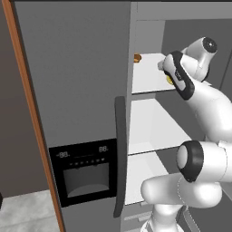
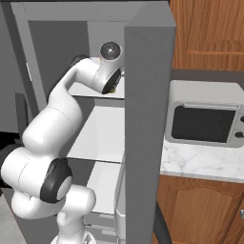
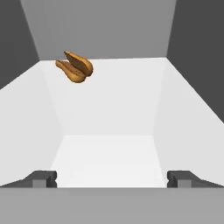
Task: Take the lemon wedge from the fridge and place it on the plate with fish on the dining counter.
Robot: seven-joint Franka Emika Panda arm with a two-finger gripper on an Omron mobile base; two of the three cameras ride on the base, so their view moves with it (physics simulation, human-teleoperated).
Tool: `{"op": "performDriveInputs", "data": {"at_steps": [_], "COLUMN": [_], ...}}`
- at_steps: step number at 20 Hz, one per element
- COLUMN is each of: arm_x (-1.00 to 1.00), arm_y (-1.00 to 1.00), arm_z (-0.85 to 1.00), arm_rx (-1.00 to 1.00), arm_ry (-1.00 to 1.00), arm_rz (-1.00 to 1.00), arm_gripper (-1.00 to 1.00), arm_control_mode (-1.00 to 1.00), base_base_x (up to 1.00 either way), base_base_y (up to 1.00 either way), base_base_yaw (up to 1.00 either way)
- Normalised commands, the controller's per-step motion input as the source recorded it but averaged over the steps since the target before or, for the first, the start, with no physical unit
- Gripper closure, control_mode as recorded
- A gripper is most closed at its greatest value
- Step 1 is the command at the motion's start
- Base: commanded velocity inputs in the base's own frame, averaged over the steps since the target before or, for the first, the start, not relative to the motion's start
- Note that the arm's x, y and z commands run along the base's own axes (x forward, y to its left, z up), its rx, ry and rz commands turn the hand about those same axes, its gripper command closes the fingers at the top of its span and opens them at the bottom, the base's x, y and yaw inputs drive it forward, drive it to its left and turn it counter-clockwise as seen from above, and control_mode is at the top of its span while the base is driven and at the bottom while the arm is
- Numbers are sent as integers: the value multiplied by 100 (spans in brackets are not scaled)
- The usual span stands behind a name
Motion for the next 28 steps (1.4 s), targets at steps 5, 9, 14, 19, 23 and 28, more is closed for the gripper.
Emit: {"op": "performDriveInputs", "data": {"at_steps": [5, 9, 14, 19, 23, 28], "arm_x": [-29, -37, -1, 0, 0, 0], "arm_y": [0, 0, 0, 1, 0, 0], "arm_z": [-5, 0, -1, -24, -17, -17], "arm_rx": [0, 0, 0, -3, -1, 0], "arm_ry": [6, 1, 0, 0, 0, 0], "arm_rz": [0, 0, 0, 0, 0, 0], "arm_gripper": [-100, -100, -100, -100, -100, -100], "arm_control_mode": [-100, -100, -100, -100, -100, -100], "base_base_x": [0, 0, 0, 0, 0, 0], "base_base_y": [0, 0, 0, 0, 0, 0], "base_base_yaw": [0, 0, 0, 0, 0, 0]}}
